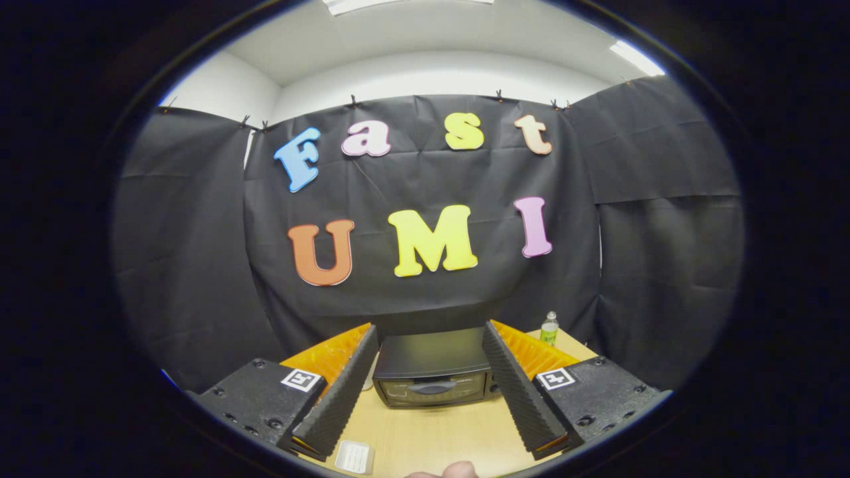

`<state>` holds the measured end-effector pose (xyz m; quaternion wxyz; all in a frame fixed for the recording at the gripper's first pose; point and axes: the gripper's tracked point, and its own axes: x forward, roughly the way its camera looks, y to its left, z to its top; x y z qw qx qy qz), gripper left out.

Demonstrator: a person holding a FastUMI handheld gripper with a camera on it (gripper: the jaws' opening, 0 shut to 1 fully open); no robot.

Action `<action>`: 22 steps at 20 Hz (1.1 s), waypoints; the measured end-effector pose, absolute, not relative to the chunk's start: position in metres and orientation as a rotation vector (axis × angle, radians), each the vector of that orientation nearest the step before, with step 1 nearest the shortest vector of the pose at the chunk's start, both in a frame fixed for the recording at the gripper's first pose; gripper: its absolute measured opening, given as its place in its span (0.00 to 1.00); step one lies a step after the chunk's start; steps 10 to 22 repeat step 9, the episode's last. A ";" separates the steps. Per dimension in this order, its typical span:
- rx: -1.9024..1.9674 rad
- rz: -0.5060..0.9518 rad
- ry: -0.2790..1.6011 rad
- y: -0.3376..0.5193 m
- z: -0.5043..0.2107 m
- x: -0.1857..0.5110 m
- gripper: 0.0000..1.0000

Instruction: Open the toaster oven, put the food inside, and close the toaster oven door.

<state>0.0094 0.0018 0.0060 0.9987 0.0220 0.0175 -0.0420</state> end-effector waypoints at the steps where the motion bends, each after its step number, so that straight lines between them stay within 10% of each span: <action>1: 0.047 -0.090 0.042 0.000 0.004 0.009 1.00; 22: 0.052 -0.085 0.043 0.002 0.002 0.014 1.00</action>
